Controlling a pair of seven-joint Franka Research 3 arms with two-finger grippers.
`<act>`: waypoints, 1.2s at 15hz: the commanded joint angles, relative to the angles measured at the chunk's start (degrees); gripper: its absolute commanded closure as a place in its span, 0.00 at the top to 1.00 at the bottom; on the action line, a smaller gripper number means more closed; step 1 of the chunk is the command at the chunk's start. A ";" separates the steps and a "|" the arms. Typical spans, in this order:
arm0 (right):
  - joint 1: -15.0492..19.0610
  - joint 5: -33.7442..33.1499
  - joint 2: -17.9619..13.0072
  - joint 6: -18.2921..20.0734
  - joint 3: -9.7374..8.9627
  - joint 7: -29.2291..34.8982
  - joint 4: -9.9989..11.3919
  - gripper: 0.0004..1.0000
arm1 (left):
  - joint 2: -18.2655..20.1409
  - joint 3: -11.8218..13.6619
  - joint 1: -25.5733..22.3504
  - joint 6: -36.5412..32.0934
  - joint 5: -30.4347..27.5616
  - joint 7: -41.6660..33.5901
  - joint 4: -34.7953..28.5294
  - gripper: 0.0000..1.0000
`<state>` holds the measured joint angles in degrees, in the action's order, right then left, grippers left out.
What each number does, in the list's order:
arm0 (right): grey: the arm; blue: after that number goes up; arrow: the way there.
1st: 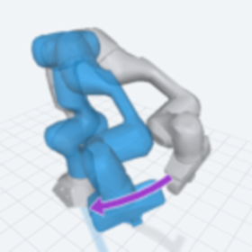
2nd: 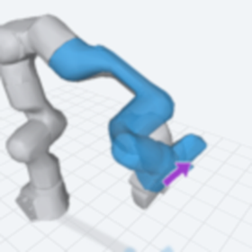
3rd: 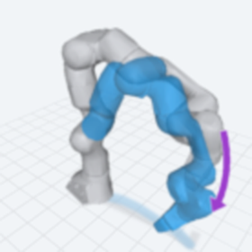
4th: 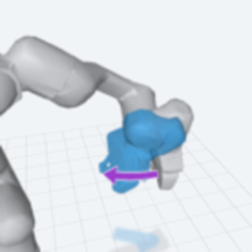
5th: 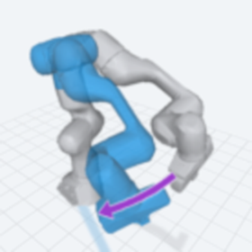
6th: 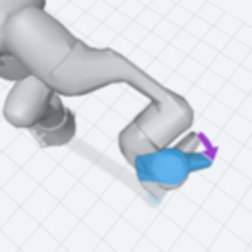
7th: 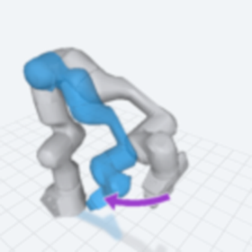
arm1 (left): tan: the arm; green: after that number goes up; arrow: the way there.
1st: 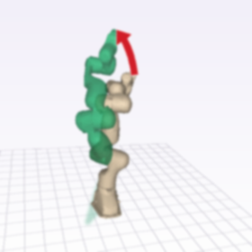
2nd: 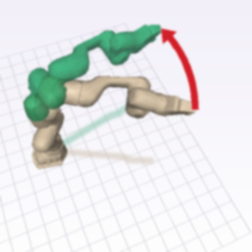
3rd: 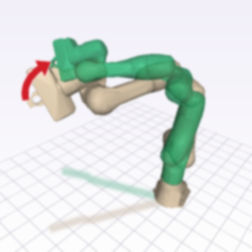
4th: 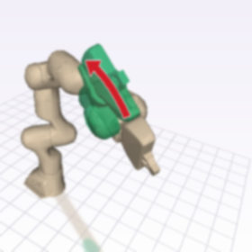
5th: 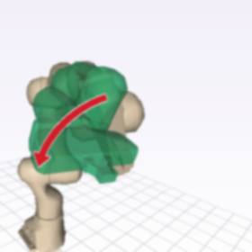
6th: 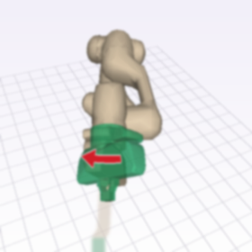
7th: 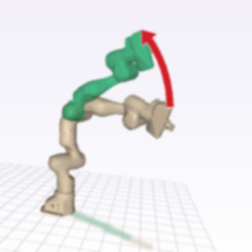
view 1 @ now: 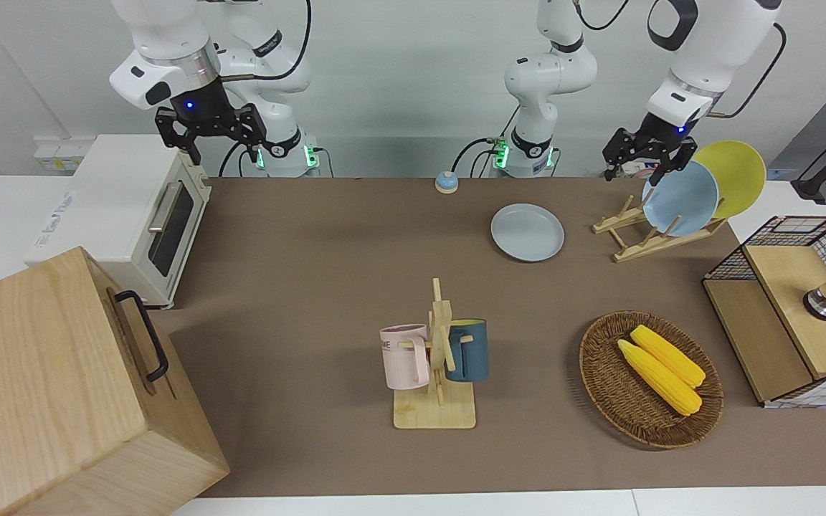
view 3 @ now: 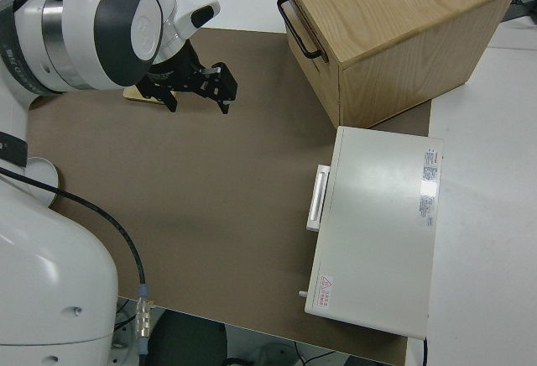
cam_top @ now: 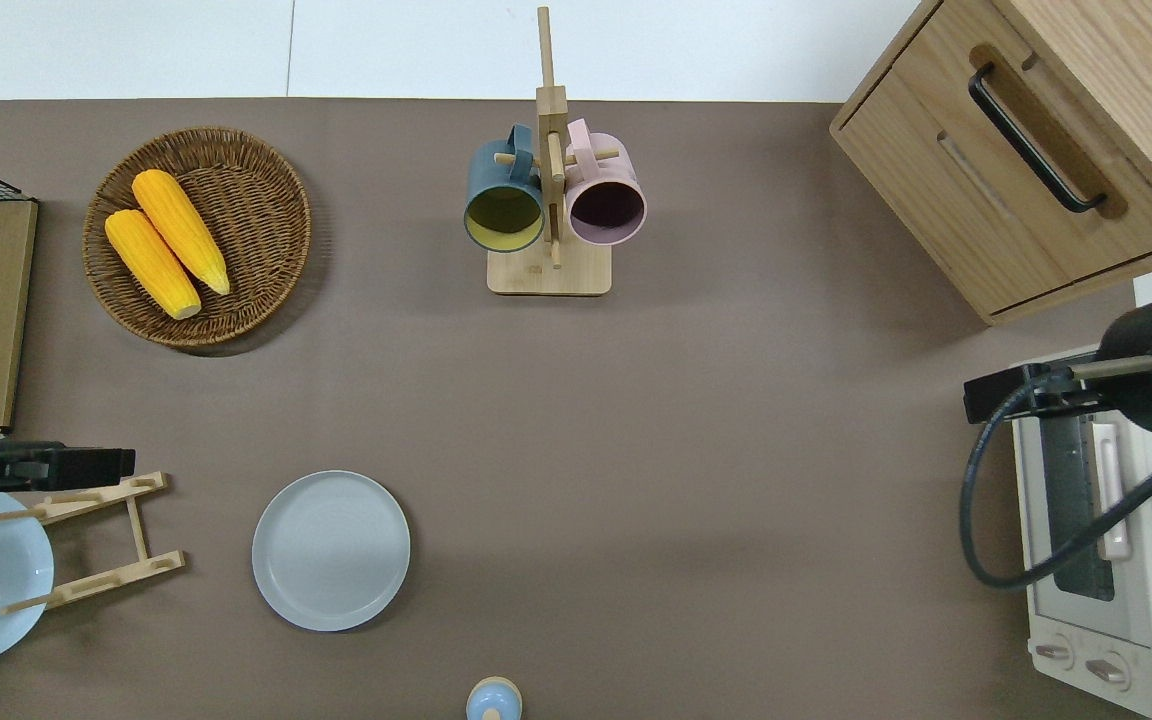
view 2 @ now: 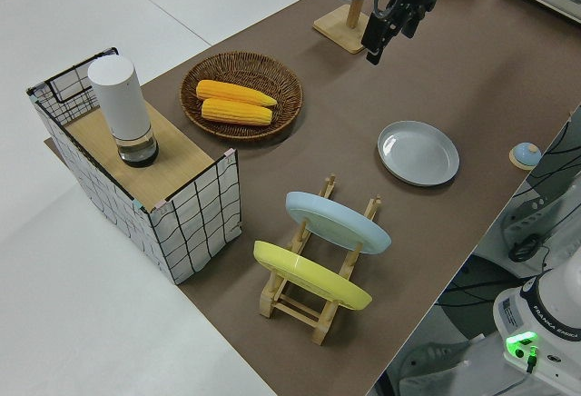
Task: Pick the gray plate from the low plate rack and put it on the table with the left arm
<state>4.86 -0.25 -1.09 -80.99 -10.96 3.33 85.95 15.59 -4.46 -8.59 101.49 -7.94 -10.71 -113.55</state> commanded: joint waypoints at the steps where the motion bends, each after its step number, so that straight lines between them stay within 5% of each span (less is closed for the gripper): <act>1: 0.41 0.34 -0.14 0.83 -0.29 0.01 -0.35 0.99 | -1.88 -0.55 0.33 -6.99 1.61 1.04 6.76 0.99; 6: 0.41 0.34 -0.14 0.83 -0.29 0.01 -0.35 0.99 | -1.96 -1.95 0.33 -10.52 7.05 1.22 9.49 0.99; 18: 0.41 0.34 -0.14 0.83 -0.29 -0.08 -0.35 0.99 | -2.23 -1.78 -0.38 -9.73 7.33 3.15 9.58 0.99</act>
<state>4.86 -0.26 -1.09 -80.99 -10.96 3.33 85.95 14.24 -5.96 -8.97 92.48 -1.88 -8.51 -105.63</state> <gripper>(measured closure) 0.009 0.004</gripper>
